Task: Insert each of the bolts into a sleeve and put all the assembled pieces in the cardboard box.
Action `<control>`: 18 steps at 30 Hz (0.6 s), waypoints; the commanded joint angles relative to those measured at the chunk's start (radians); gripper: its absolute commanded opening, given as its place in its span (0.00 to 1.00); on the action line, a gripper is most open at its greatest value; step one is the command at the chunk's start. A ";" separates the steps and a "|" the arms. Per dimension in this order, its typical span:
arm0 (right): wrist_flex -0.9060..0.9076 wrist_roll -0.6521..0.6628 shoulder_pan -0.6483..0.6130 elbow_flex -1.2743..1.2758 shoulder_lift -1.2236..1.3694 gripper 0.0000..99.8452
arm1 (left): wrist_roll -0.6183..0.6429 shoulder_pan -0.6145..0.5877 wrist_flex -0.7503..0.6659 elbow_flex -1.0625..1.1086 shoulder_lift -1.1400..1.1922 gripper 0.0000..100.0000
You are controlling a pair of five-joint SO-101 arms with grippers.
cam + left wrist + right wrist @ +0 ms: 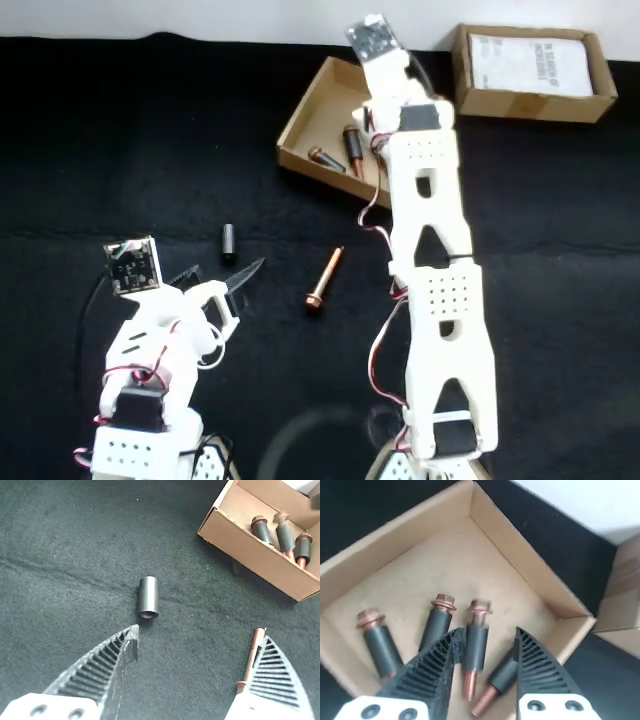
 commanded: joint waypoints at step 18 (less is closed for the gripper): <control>0.506 0.210 -0.397 -0.242 -0.099 0.14 | 0.002 -0.513 0.008 0.018 -0.015 0.36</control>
